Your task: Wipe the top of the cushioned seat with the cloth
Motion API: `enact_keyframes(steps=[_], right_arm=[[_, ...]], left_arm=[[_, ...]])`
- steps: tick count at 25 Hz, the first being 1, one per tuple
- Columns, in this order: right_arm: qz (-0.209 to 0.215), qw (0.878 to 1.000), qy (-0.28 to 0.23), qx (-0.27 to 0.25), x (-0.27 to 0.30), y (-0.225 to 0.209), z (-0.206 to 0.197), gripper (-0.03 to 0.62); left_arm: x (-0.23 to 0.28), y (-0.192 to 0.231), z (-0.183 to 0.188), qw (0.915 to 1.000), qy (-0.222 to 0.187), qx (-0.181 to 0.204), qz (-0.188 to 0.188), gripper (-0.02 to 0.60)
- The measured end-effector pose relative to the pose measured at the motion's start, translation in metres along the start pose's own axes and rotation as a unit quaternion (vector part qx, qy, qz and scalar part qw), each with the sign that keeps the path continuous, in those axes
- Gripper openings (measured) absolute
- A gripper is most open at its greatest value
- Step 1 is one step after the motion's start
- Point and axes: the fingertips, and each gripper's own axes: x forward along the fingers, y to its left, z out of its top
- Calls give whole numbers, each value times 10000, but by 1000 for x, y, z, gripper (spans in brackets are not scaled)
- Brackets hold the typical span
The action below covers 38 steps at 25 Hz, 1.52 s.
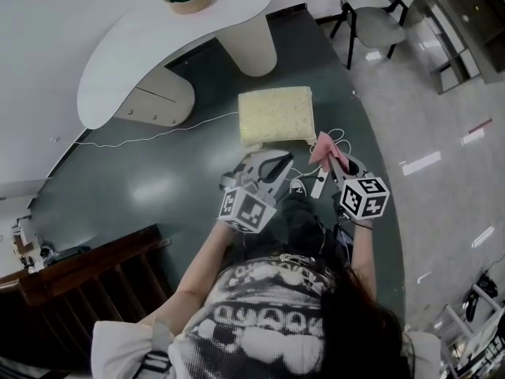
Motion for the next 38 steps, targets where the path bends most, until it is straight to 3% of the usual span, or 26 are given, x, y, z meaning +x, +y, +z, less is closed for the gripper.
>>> enact_keyframes(steps=[8, 20, 30, 38], right_arm=[[-29, 9997, -133, -178, -3, 49, -6, 9], [-155, 9984, -357, -417, -20, 170, -56, 9], [-549, 9955, -593, -491, -47, 253, -107, 9], [-637, 9938, -611, -670, -72, 283, -126, 8]], left_arm=[[-48, -4, -11, 9999, -162, 54, -3, 17], [-163, -31, -42, 9985, -502, 206, -16, 17], [-245, -77, -71, 9954, -743, 397, -465, 17], [-268, -108, -76, 9940, -804, 389, -625, 17]])
